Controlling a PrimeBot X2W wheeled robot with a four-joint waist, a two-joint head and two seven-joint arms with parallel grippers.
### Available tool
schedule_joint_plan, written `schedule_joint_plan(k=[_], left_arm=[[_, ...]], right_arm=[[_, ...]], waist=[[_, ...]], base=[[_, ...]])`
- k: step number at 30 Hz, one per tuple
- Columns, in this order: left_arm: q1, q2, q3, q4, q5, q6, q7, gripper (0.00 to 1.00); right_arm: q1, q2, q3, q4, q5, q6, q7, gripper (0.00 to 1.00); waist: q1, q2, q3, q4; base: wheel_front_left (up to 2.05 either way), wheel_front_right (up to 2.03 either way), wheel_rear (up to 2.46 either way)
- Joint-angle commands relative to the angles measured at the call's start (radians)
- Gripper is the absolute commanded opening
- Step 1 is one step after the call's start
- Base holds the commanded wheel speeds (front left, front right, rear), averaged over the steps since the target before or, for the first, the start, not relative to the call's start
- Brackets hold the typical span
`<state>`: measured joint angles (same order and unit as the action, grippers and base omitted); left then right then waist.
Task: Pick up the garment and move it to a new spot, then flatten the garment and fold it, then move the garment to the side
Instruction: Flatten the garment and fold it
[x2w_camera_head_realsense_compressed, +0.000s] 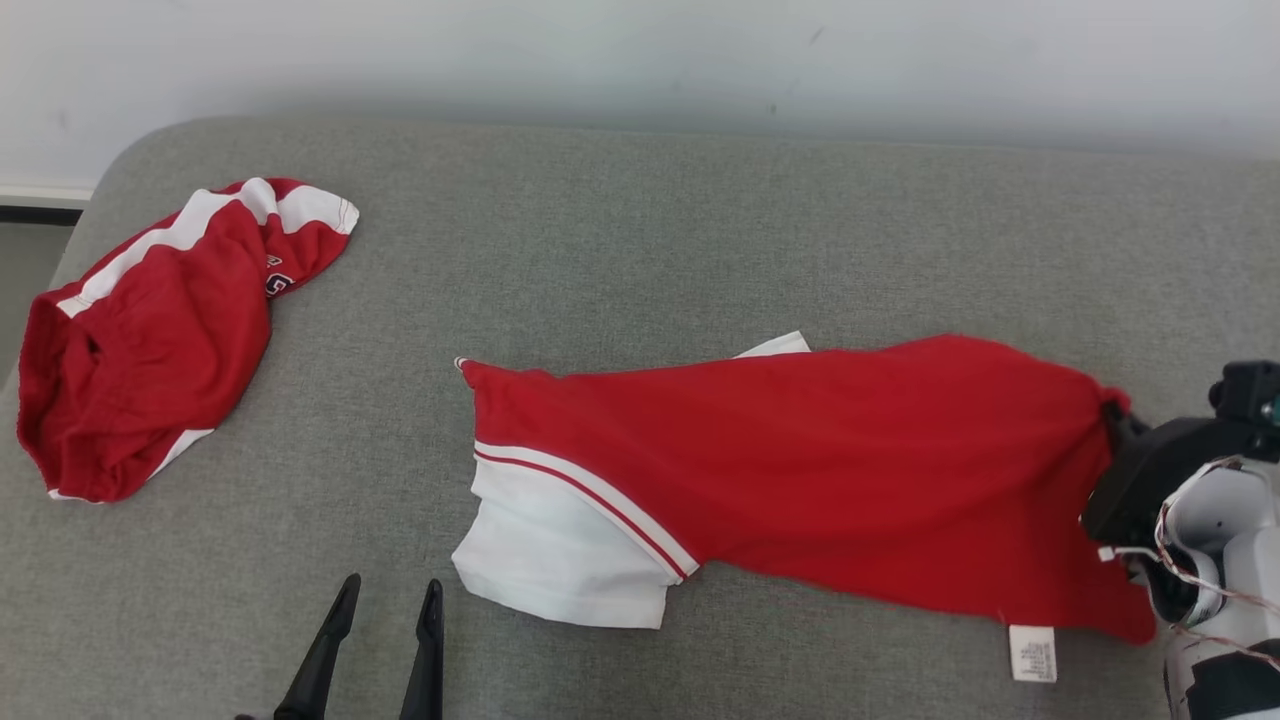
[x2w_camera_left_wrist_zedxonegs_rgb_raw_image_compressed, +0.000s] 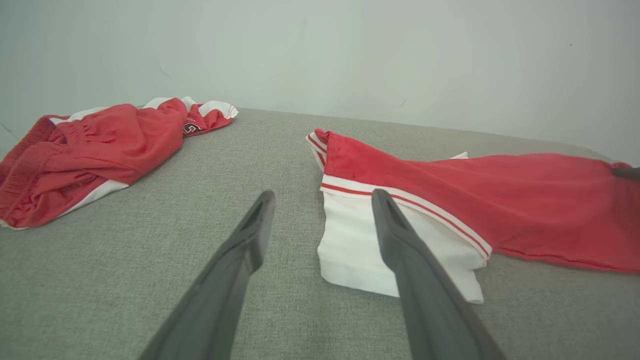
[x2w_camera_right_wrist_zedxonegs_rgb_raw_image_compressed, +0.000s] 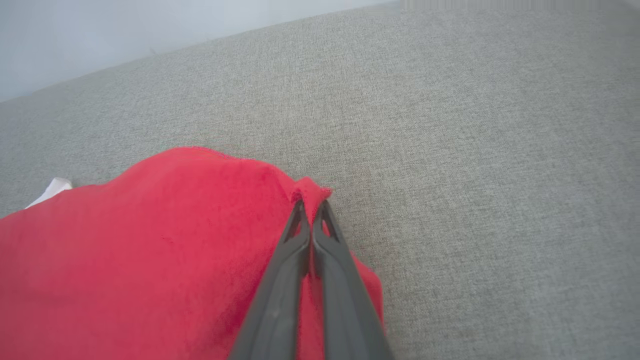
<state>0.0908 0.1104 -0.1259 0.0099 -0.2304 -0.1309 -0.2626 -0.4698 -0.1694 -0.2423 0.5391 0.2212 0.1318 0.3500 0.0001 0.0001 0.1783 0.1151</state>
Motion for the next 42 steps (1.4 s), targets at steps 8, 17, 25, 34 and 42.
schedule_joint_plan(k=[8, 17, 25, 34, 42], left_arm=[[-0.033, -0.004, -0.021, -0.008, -0.001, 0.001, -0.003, 1.00], [-0.053, -0.010, -0.034, -0.016, -0.003, 0.001, -0.003, 1.00], [-0.031, -0.023, -0.011, -0.015, 0.005, 0.001, -0.003, 1.00], [0.007, -0.029, 0.034, 0.004, 0.000, 0.001, -0.003, 1.00], [0.040, -0.042, 0.080, 0.035, 0.005, 0.001, -0.003, 1.00]], right_arm=[[-0.119, -0.046, -0.064, 0.024, -0.070, -0.002, -0.035, 0.00], [-0.197, -0.045, -0.125, 0.094, -0.141, -0.002, -0.055, 1.00], [-0.155, -0.032, -0.126, 0.098, -0.150, -0.002, -0.120, 1.00], [0.013, -0.014, -0.056, -0.005, -0.117, -0.002, -0.213, 1.00], [0.220, -0.007, 0.072, -0.180, -0.077, -0.002, -0.358, 1.00]], waist=[[-0.0001, -0.0001, 0.034, 0.055], [-0.0001, -0.0001, 0.067, 0.106], [-0.0001, -0.0001, 0.029, 0.100], [-0.0001, -0.0001, -0.078, 0.028], [-0.0001, -0.0001, -0.171, -0.040]], base=[[0.00, 0.00, 0.00], [0.00, 0.00, 0.00], [0.00, 0.00, 0.00], [0.00, 0.00, 0.00], [0.00, 0.00, 0.00]])
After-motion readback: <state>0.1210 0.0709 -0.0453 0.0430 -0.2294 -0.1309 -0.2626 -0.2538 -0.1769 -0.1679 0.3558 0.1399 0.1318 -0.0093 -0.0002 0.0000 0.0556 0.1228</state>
